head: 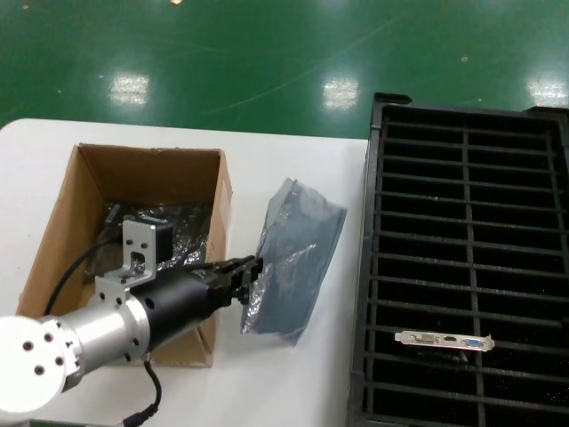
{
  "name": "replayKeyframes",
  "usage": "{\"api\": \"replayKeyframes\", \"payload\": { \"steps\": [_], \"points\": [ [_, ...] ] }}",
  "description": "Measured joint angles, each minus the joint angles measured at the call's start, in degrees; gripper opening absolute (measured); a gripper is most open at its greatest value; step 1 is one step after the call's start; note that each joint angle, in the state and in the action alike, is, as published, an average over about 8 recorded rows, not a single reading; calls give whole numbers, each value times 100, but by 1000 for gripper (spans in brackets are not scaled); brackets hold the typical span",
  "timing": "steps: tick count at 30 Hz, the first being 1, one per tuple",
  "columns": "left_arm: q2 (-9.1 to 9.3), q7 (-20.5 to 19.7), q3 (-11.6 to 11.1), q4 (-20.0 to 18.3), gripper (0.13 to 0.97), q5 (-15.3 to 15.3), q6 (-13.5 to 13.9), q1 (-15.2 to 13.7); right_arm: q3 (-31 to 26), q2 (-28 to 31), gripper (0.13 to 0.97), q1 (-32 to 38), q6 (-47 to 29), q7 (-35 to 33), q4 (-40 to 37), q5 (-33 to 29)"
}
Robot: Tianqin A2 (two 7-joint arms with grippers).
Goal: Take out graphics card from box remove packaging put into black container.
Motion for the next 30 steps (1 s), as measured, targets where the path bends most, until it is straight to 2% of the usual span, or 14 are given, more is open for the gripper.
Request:
{"api": "replayKeyframes", "payload": {
  "steps": [6,12,15,18,21,24,26,28,30],
  "points": [
    [-143,-187,114,42,192,-212,-161,-128,0,0,966,0,0,0,0,0],
    [-410,-95,89,-348,272,-622,-438,-103,0,0,966,0,0,0,0,0],
    [-629,292,-4,-766,285,-868,-810,-7,0,0,966,0,0,0,0,0],
    [-888,977,-174,-1272,306,-940,-1438,179,0,0,966,0,0,0,0,0],
    [-1141,1853,-370,-1684,371,-577,-2283,446,0,0,966,0,0,0,0,0],
    [-1280,2781,-551,-1831,435,113,-3170,715,0,0,966,0,0,0,0,0],
    [-1310,3319,-633,-1800,456,536,-3641,850,0,-3,966,-1,2,-1,0,1],
    [-1308,3650,-674,-1743,511,755,-3927,931,1,-19,966,-10,23,-21,0,14],
    [-1287,3813,-688,-1696,565,794,-4058,970,3,-50,966,-28,63,-60,1,38]
  ]
}}
